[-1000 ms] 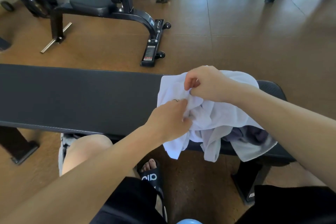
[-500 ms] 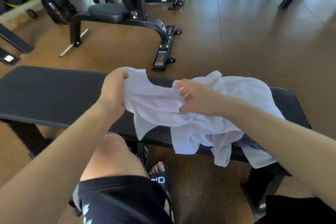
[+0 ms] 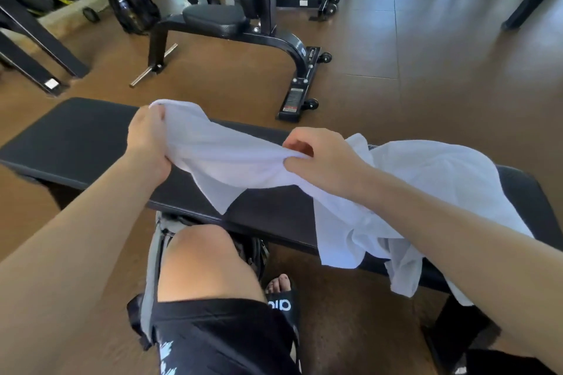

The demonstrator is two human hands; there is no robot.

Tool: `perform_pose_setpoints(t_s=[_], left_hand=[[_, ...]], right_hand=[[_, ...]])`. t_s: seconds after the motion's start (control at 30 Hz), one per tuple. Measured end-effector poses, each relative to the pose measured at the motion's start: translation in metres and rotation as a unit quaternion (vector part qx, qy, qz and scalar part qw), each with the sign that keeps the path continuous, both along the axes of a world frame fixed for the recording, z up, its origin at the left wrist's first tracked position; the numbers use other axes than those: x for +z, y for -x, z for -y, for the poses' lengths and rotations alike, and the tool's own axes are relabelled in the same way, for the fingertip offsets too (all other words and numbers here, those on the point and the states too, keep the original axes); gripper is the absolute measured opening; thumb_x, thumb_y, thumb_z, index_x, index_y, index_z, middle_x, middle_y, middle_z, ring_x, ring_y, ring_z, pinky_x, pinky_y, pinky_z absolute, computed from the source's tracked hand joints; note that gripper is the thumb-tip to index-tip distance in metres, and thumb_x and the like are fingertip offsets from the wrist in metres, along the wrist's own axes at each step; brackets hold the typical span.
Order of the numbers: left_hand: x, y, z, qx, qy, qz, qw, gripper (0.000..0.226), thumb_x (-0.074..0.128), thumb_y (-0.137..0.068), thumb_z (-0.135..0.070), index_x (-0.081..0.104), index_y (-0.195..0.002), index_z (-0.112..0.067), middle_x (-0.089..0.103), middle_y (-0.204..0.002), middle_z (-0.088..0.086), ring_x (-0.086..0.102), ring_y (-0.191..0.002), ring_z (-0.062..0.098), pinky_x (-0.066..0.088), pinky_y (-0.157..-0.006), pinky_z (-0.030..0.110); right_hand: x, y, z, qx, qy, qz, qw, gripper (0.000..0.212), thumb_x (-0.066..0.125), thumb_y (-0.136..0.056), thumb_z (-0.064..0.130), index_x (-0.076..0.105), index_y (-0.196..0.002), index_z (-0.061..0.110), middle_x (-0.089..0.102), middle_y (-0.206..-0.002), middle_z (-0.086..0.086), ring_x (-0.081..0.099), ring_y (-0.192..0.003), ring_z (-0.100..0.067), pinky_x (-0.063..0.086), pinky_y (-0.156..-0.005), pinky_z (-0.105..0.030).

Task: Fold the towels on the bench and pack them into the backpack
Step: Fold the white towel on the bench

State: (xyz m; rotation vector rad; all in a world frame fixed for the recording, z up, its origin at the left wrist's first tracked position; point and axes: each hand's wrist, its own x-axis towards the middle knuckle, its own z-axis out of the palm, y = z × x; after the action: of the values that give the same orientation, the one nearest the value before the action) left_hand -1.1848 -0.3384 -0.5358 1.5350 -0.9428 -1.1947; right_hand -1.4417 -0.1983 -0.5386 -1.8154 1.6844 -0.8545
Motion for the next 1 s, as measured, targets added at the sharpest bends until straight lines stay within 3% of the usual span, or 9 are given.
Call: perform_pose_setpoints(t_s=[0.07, 0.13, 0.27, 0.43, 0.47, 0.53, 0.6, 0.83, 1.0], left_hand=[[0.001, -0.012, 0.013, -0.001, 0.023, 0.069, 0.997, 0.034, 0.048, -0.096, -0.027, 0.060, -0.127, -0.022, 0.065, -0.119, 0.005, 0.060, -0.103, 0.022, 0.050, -0.082, 0.031], [-0.008, -0.020, 0.019, -0.046, 0.013, 0.185, 0.982, 0.047, 0.053, -0.099, -0.032, 0.045, -0.144, -0.021, 0.057, -0.131, 0.008, 0.055, -0.110, 0.025, 0.046, -0.086, 0.036], [-0.041, -0.031, 0.004, -0.134, -0.125, 0.363, 0.914, 0.089, 0.068, -0.091, -0.040, 0.013, -0.158, -0.019, 0.038, -0.147, 0.013, 0.046, -0.128, 0.036, 0.039, -0.089, 0.040], [-0.070, -0.043, -0.004, -0.124, -0.146, 0.482, 0.855, 0.083, 0.074, -0.083, -0.040, 0.031, -0.144, -0.005, 0.041, -0.138, 0.016, 0.039, -0.129, 0.036, 0.043, -0.090, 0.043], [-0.072, -0.045, -0.004, -0.115, -0.157, 0.479, 0.856, 0.076, 0.074, -0.083, -0.041, 0.036, -0.138, -0.004, 0.044, -0.131, 0.015, 0.043, -0.125, 0.035, 0.044, -0.087, 0.043], [-0.076, -0.052, -0.003, -0.127, -0.141, 0.457, 0.869, 0.042, 0.071, -0.085, -0.036, 0.048, -0.103, -0.006, 0.052, -0.095, 0.009, 0.056, -0.089, 0.027, 0.045, -0.067, 0.034], [-0.081, -0.060, -0.001, -0.145, -0.100, 0.438, 0.882, 0.025, 0.062, -0.089, -0.026, 0.048, -0.080, -0.008, 0.046, -0.069, 0.003, 0.048, -0.066, 0.023, 0.037, -0.057, 0.029], [-0.066, -0.078, 0.026, -0.046, 0.001, 0.330, 0.943, 0.016, 0.039, -0.105, -0.026, 0.048, -0.114, -0.016, 0.054, -0.096, 0.002, 0.054, -0.084, 0.018, 0.053, -0.070, 0.033], [-0.060, -0.101, 0.059, 0.052, -0.068, 0.266, 0.960, 0.028, 0.046, -0.097, -0.039, 0.052, -0.105, -0.013, 0.049, -0.079, 0.001, 0.045, -0.064, 0.017, 0.036, -0.056, 0.028]], right_hand=[[0.000, -0.013, 0.007, 0.056, -0.065, -0.038, 0.996, 0.022, 0.061, -0.087, 0.025, 0.064, -0.108, 0.027, 0.065, -0.096, 0.012, 0.059, -0.087, -0.005, 0.040, -0.068, -0.013], [-0.010, -0.022, 0.016, 0.096, -0.136, -0.089, 0.982, 0.037, 0.061, -0.089, 0.034, 0.056, -0.125, 0.029, 0.059, -0.113, 0.010, 0.057, -0.097, -0.011, 0.042, -0.076, -0.021], [-0.032, -0.030, 0.037, 0.076, -0.150, -0.104, 0.980, 0.042, 0.057, -0.093, 0.035, 0.050, -0.133, 0.025, 0.055, -0.114, 0.006, 0.055, -0.098, -0.014, 0.044, -0.076, -0.029], [-0.059, -0.037, 0.070, 0.047, -0.131, -0.162, 0.977, 0.045, 0.054, -0.094, 0.030, 0.047, -0.138, 0.020, 0.053, -0.129, -0.002, 0.052, -0.118, -0.024, 0.044, -0.087, -0.035], [-0.065, -0.039, 0.078, 0.042, -0.130, -0.179, 0.974, 0.048, 0.054, -0.094, 0.030, 0.045, -0.140, 0.020, 0.053, -0.133, -0.004, 0.050, -0.122, -0.027, 0.044, -0.093, -0.038], [-0.070, -0.046, 0.091, 0.034, -0.130, -0.214, 0.968, 0.054, 0.055, -0.094, 0.031, 0.041, -0.145, 0.020, 0.050, -0.137, -0.006, 0.047, -0.125, -0.030, 0.043, -0.101, -0.044], [-0.073, -0.057, 0.103, 0.030, -0.128, -0.236, 0.963, 0.055, 0.057, -0.092, 0.032, 0.043, -0.144, 0.020, 0.049, -0.135, -0.007, 0.045, -0.124, -0.030, 0.044, -0.099, -0.045], [-0.064, -0.084, 0.141, 0.095, -0.173, -0.224, 0.954, 0.013, 0.060, -0.077, 0.021, 0.063, -0.087, 0.013, 0.065, -0.092, -0.006, 0.064, -0.087, -0.029, 0.054, -0.071, -0.039], [-0.057, -0.095, 0.176, -0.040, -0.048, -0.185, 0.981, 0.017, 0.056, -0.083, 0.014, 0.049, -0.098, 0.011, 0.056, -0.099, -0.009, 0.055, -0.090, -0.033, 0.040, -0.067, -0.035]])
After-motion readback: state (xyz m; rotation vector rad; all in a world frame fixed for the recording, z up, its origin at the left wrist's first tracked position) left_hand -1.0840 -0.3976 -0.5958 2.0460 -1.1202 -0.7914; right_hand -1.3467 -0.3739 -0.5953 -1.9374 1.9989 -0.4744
